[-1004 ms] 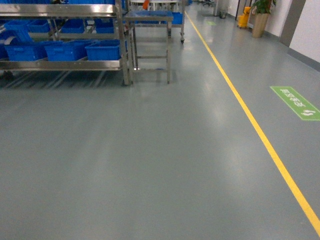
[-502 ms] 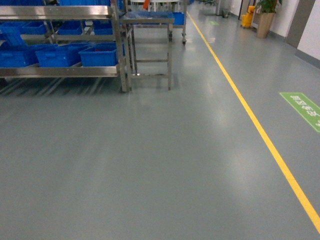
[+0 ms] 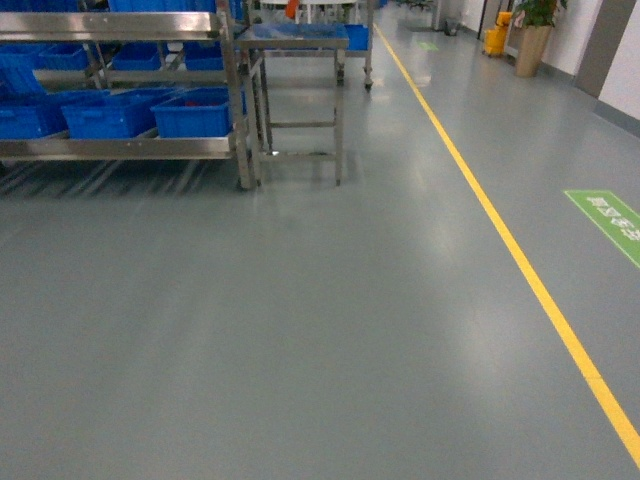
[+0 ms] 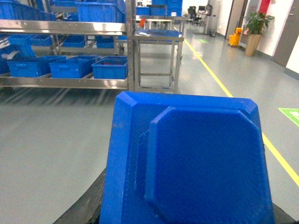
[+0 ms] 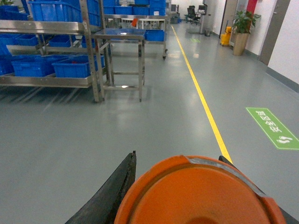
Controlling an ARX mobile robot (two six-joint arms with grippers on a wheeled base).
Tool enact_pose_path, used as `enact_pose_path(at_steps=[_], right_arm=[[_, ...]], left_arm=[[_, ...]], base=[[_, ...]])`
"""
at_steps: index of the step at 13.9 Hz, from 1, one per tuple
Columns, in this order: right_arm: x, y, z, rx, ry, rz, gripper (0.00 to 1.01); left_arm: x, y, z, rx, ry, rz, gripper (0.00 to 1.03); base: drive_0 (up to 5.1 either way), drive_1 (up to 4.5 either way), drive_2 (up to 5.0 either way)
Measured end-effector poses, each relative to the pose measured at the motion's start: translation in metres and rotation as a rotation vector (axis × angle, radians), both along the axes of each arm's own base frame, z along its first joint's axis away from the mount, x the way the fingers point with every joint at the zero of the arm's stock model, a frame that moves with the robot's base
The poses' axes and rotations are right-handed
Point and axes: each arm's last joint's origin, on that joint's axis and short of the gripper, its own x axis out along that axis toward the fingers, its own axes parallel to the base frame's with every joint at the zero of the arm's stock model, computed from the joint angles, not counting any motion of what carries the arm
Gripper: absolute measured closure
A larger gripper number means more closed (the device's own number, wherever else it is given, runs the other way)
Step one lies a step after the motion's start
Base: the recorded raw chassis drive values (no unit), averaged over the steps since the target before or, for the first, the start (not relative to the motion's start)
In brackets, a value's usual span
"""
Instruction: Sort blue parts and orange caps into right shelf containers
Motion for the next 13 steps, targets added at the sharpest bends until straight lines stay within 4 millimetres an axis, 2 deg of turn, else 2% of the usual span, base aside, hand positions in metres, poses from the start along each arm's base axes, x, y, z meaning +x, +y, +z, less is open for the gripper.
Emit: enact_pose_path(at_steps=[13], right_arm=[[0.0000,0.0000,-0.0001,0.000,0.002,0.000,0.56]], left_arm=[[0.0000,0.0000,0.0003,0.000,-0.003,-0.002,0.59]], base=[[0.0,4.35,-4.3]])
